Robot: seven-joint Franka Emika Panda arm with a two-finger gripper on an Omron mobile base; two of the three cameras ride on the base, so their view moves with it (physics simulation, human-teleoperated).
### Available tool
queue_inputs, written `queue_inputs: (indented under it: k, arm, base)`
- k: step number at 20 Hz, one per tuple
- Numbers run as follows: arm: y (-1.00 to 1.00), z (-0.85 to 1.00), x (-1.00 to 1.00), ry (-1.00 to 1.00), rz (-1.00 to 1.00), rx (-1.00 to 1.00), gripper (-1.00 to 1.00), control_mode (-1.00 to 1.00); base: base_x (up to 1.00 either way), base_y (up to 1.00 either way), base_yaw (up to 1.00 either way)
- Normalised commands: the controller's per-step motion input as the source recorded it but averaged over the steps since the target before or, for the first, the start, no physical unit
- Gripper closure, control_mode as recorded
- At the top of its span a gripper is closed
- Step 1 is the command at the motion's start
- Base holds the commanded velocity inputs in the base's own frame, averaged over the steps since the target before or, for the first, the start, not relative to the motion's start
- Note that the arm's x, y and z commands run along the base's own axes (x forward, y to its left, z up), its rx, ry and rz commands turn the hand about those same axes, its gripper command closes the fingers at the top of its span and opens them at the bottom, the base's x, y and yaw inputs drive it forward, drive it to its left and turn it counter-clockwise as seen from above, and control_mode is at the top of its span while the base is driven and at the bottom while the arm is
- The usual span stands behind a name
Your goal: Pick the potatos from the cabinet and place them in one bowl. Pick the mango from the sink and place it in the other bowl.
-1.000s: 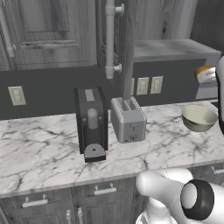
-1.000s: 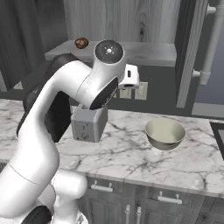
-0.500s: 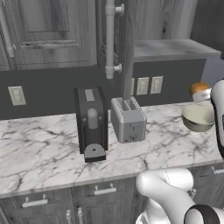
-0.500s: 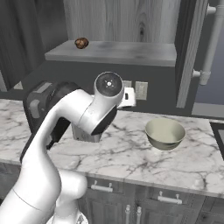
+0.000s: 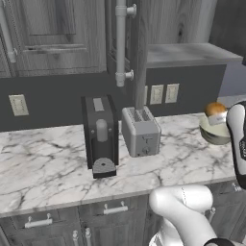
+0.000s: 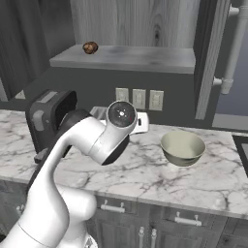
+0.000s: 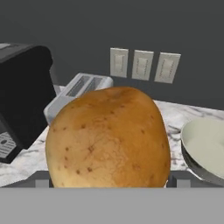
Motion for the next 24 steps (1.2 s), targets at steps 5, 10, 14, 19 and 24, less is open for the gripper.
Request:
queue_inputs:
  k: [5,10,14,19,24]
  arm:
    - [0.00,-0.42,0.12,0.00,0.00,0.00,1.00,-1.00]
    - [0.00,-0.43,0.28,0.00,0.00,0.00,1.00,-1.00]
    - [-0.03,-0.25,0.42,0.00,0.00,0.00,1.00,-1.00]
    - [-0.14,-0.27,0.55,0.02,0.00,0.00,1.00,-1.00]
    - [-0.21,-0.34,0.56,0.08,0.00,0.00,1.00,-1.00]
  base:
    - [0.00,0.00,0.00]
    - [0.00,0.00,0.00]
    - [0.00,0.00,0.00]
    - [0.00,0.00,0.00]
    - [0.00,0.00,0.00]
